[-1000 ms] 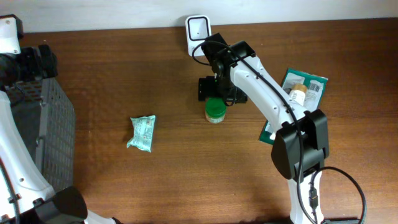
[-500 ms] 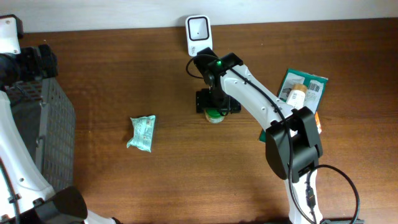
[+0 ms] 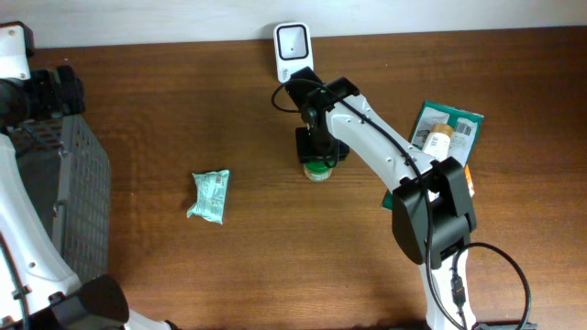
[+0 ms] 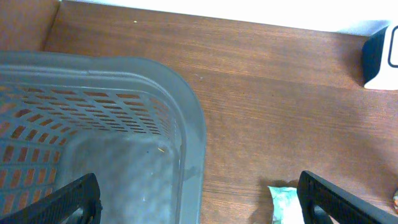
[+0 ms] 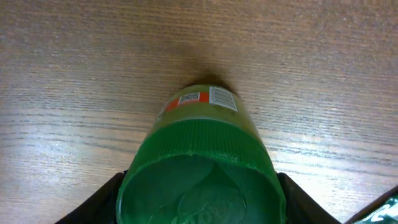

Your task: Scan the item barcode

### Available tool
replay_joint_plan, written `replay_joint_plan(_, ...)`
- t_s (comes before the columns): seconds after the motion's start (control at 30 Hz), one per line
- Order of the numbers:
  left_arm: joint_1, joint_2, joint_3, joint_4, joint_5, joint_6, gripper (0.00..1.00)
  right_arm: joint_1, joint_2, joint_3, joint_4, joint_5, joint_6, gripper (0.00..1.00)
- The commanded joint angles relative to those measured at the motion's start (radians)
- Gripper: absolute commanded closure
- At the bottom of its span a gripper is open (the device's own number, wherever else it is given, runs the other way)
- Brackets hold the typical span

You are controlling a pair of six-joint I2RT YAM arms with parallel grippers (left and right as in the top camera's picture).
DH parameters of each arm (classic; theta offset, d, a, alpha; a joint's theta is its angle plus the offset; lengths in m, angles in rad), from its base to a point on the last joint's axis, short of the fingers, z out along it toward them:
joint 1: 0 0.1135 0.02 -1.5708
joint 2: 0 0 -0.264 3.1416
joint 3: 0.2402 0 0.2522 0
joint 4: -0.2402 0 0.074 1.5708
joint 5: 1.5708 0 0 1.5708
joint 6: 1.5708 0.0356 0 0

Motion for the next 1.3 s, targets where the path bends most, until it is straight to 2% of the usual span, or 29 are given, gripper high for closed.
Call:
replay_joint_plan(0.0,0.005,-0.001,-0.002,0.002,0.01,-0.009,0.01,-0.005,0.009,0.075,-0.033,-0.001,-0.089,0.52)
replay_joint_plan(0.07,0.005,-0.001,-0.002,0.002,0.01,-0.009,0.01,-0.005,0.009,0.129,-0.064,-0.047,-0.205,0.51)
replay_joint_plan(0.23,0.005,-0.001,-0.002,0.002,0.01,-0.009,0.01,-0.005,0.008,0.251,-0.142,-0.116,-0.665,0.53)
replay_joint_plan(0.4,0.005,-0.001,-0.002,0.002,0.01,-0.009,0.01,-0.005,0.011,0.234,-0.142,-0.116,-1.196,0.53)
replay_joint_plan(0.53,0.005,-0.001,-0.002,0.002,0.01,-0.009,0.01,-0.005,0.011,0.203,-0.141,-0.115,-1.534,0.56)
replay_joint_plan(0.67,0.005,-0.001,-0.002,0.002,0.01,-0.009,0.01,-0.005,0.011,0.187,-0.141,-0.108,-1.787,0.6)
replay_joint_plan(0.77,0.005,-0.001,-0.002,0.002,0.01,-0.009,0.01,-0.005,0.012,0.185,-0.142,-0.109,-1.805,0.59)
replay_joint_plan(0.87,0.005,-0.001,-0.002,0.002,0.01,-0.009,0.01,-0.012,0.021,0.178,-0.145,-0.109,-1.834,0.5)
replay_joint_plan(1.07,0.005,-0.001,-0.002,0.002,0.01,-0.009,0.01,-0.014,0.037,0.097,-0.143,-0.108,-2.007,0.51)
replay_joint_plan(1.13,0.005,-0.001,-0.002,0.002,0.01,-0.009,0.01,-0.013,0.037,0.086,-0.14,-0.108,-2.006,0.52)
replay_joint_plan(1.27,0.005,-0.001,-0.002,0.002,0.01,-0.009,0.01,-0.014,0.037,0.056,-0.139,-0.108,-2.006,0.47)
